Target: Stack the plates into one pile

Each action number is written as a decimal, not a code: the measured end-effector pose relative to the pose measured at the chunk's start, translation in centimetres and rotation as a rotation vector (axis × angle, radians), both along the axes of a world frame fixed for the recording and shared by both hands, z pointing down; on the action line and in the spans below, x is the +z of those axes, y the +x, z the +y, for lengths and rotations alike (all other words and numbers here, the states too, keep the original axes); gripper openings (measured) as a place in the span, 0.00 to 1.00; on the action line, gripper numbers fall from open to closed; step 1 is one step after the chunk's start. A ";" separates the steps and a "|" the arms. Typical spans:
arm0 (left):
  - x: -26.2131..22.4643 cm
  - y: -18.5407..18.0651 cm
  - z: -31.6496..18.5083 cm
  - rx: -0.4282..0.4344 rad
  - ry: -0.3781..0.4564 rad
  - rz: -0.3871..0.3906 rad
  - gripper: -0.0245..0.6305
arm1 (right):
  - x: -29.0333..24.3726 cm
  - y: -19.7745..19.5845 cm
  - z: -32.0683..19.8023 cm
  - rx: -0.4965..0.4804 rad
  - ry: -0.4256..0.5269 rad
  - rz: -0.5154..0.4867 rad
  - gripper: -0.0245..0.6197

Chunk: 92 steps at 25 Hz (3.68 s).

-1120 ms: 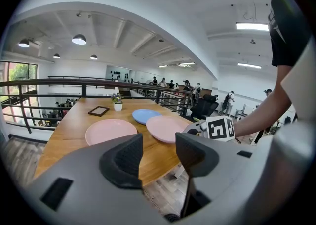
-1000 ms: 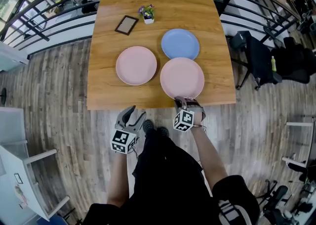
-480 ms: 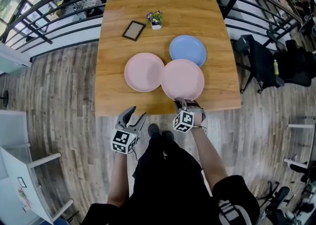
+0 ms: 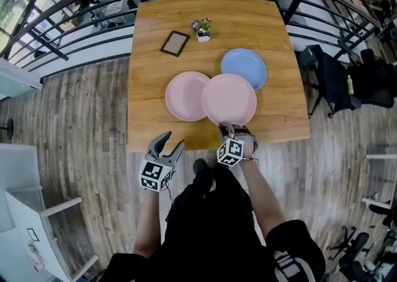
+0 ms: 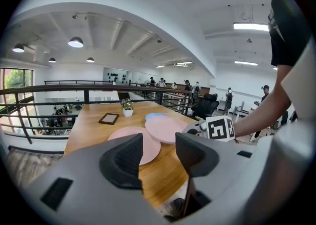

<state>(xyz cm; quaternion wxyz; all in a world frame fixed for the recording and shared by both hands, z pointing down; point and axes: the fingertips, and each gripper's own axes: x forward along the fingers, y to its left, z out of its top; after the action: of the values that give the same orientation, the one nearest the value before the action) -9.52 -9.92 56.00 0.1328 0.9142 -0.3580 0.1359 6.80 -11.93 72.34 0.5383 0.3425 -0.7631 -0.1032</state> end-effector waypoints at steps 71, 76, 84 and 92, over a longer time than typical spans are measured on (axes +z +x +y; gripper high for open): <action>0.9 -8.2 -1.4 -0.269 0.003 0.000 0.37 | 2.9 -12.5 -4.2 -0.306 -0.100 -0.053 0.27; 0.9 -7.5 -1.3 -0.248 0.003 -0.003 0.37 | 1.6 -11.5 -4.5 -0.248 -0.073 -0.100 0.27; 0.9 -5.3 -1.4 -0.189 -0.002 -0.005 0.37 | 1.4 -8.3 -4.4 -0.160 -0.067 -0.124 0.26; 0.7 -3.4 -1.4 -0.145 0.000 -0.015 0.37 | 1.4 -5.1 -3.8 -0.083 -0.067 -0.138 0.25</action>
<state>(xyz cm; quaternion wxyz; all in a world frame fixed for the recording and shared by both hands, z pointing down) -12.90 -11.36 56.73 0.1397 0.8847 -0.4245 0.1328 1.69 -15.72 73.72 0.4910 0.2984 -0.8149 -0.0761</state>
